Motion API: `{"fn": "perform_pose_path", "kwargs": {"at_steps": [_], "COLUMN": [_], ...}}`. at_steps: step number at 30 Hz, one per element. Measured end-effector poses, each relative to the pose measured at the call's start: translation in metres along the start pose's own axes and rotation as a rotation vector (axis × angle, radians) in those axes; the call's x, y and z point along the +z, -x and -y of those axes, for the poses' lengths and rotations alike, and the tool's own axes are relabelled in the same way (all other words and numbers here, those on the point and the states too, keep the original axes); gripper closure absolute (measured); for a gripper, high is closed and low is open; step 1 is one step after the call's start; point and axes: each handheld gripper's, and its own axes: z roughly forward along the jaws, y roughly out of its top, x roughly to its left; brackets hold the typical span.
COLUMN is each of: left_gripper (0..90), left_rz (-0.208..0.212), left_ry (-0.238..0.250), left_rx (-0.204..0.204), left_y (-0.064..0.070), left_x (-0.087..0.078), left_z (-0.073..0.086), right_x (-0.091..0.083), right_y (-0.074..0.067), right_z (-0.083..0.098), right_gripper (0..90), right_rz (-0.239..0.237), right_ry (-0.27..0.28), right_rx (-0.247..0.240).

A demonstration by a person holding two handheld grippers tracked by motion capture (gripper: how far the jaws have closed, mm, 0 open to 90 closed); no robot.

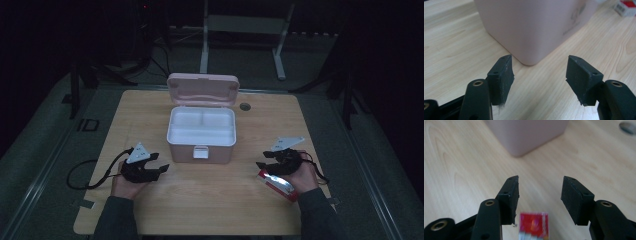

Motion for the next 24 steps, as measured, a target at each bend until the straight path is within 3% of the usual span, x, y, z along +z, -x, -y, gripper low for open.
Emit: {"fn": "perform_pose_path", "kwargs": {"at_steps": [4,7,13,18,22,24], "left_gripper": [37.4,37.2,36.4,35.3,35.2,34.9], "left_rz": [0.014,-0.012,0.002,-0.011,-0.016,-0.015], "left_ry": [0.033,0.034,0.059,0.047,0.022,-0.013], "left_rx": [-0.016,-0.017,-0.001,0.012,0.000,-0.005], "left_y": [-0.008,-0.013,-0.021,-0.028,-0.033,-0.037], "left_x": [-0.009,-0.014,-0.017,-0.010,0.001,0.012], "left_z": [-0.010,-0.023,-0.053,-0.077,-0.085,-0.089], "right_x": [0.003,0.004,0.008,0.011,0.018,0.027], "right_y": [-0.003,-0.004,-0.003,-0.003,-0.002,0.000], "right_z": [-0.017,-0.033,-0.067,-0.087,-0.095,-0.100], "right_gripper": [49.0,48.7,47.7,45.7,44.9,44.7], "right_rz": [0.007,0.011,0.008,-0.013,-0.010,-0.010], "right_ry": [0.018,0.043,0.101,0.136,0.127,0.112], "right_rx": [-0.019,-0.006,0.015,0.020,0.023,0.034]}}
